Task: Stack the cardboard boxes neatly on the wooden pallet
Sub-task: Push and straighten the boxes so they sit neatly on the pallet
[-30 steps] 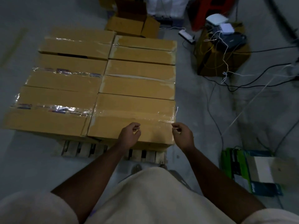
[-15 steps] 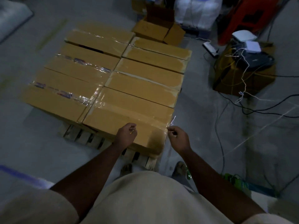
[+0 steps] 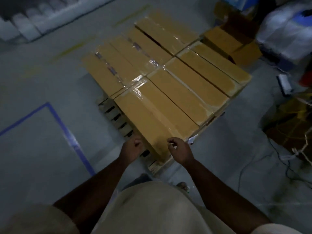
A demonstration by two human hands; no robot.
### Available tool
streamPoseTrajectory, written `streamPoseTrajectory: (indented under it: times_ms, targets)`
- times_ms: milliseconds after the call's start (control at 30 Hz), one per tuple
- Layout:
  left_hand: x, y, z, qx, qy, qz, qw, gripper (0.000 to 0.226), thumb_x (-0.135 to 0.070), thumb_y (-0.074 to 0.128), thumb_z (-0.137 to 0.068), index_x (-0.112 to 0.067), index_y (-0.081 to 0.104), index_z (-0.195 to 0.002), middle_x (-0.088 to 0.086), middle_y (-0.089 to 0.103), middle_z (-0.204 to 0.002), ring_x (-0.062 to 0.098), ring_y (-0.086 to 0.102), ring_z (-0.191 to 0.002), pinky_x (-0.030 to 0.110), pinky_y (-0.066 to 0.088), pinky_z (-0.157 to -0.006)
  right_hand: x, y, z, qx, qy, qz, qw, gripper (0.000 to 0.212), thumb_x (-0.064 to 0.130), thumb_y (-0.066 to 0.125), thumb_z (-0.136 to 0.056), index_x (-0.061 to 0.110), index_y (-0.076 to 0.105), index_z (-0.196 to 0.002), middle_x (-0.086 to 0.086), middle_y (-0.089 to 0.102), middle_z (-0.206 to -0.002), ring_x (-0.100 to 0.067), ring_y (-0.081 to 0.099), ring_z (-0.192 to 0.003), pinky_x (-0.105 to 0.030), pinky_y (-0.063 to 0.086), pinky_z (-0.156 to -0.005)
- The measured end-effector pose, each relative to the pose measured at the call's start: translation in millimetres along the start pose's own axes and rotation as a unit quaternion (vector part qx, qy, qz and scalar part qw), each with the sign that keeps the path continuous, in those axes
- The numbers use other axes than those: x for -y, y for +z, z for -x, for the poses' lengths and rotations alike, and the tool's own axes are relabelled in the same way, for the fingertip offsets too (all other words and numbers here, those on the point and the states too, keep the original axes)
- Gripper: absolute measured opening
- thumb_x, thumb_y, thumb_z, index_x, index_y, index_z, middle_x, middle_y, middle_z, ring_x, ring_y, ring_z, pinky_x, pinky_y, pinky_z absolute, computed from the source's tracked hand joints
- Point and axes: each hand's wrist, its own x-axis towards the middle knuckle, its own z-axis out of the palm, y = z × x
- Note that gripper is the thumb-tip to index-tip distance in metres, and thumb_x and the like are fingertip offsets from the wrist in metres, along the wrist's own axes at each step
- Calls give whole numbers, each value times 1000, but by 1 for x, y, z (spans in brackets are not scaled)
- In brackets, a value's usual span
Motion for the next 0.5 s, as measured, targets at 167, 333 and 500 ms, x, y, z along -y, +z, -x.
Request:
streamPoseTrajectory:
  times_ms: [167, 333, 500]
  targets:
    - [54, 16, 11, -16, -80, 40, 996, 28, -11, 65, -97, -8, 66, -125, 7, 68, -122, 24, 64, -115, 28, 48, -92, 3, 7, -8, 90, 0, 60, 994, 26, 17, 63, -100, 12, 70, -125, -4, 70, -124, -14, 64, -107, -32, 53, -97]
    - [89, 33, 22, -11, -122, 62, 990, 34, -7, 64, -97, 3, 62, -129, 22, 65, -130, 36, 62, -119, 39, 51, -100, -4, 20, -20, 160, 12, 110, 981, 28, 21, 63, -101, 14, 67, -129, 0, 68, -127, -11, 62, -109, -20, 47, -90]
    - [77, 36, 33, -46, -141, 109, 983, 34, -16, 65, -97, -5, 62, -130, 15, 69, -122, 30, 67, -106, 29, 49, -82, -2, 32, -33, 224, -15, 140, 964, 31, 21, 65, -100, 14, 67, -130, -3, 68, -130, -18, 65, -111, -25, 50, -93]
